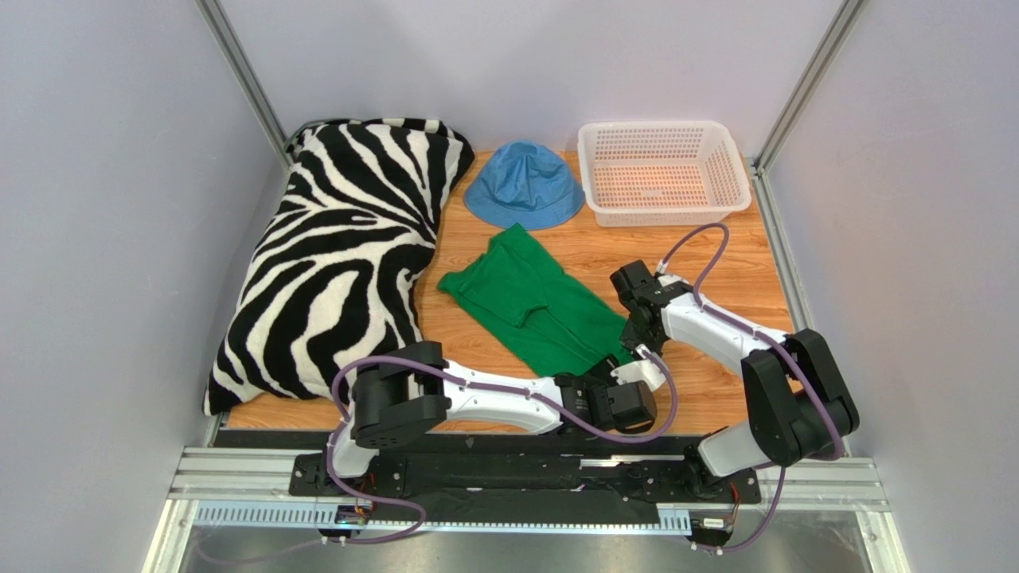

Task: Roll the t-shirts
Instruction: Roll the arm.

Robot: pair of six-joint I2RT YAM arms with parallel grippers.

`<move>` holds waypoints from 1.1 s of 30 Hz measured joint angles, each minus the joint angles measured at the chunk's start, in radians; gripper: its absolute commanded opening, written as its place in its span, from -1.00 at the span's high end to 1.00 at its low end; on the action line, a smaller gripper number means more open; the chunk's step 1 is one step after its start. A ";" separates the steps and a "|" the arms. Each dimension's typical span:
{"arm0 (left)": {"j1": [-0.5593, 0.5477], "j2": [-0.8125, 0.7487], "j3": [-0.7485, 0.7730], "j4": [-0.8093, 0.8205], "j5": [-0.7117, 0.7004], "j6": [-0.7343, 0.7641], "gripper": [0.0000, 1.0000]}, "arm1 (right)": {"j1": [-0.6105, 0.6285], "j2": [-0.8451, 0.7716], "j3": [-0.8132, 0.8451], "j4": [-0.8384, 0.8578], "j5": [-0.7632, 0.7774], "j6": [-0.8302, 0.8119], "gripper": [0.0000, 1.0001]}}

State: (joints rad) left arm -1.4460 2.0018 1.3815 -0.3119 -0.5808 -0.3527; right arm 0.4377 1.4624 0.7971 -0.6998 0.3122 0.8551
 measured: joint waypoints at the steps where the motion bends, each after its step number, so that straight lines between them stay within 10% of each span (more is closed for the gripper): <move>1: -0.002 0.009 0.003 -0.011 -0.008 0.000 -0.17 | 0.000 0.002 0.002 -0.002 0.000 0.000 1.00; 8: -0.006 0.043 0.008 -0.047 -0.031 -0.003 -0.05 | 0.000 0.010 0.009 -0.005 -0.001 -0.007 1.00; 16: -0.007 0.044 0.008 -0.046 -0.034 -0.026 0.98 | 0.000 0.010 0.010 -0.007 -0.004 -0.007 0.96; 23: -0.002 0.036 -0.026 -0.002 0.005 -0.048 1.00 | 0.000 0.008 0.011 -0.004 -0.014 -0.018 -0.03; 33: 0.139 -0.132 -0.269 0.211 0.301 -0.193 1.00 | 0.000 -0.191 -0.033 0.053 -0.060 -0.041 -0.28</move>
State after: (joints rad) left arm -1.3067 1.8702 1.1130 -0.1013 -0.2794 -0.5457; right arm 0.4377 1.2713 0.7639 -0.6468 0.2523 0.8139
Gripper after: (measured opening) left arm 0.033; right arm 0.633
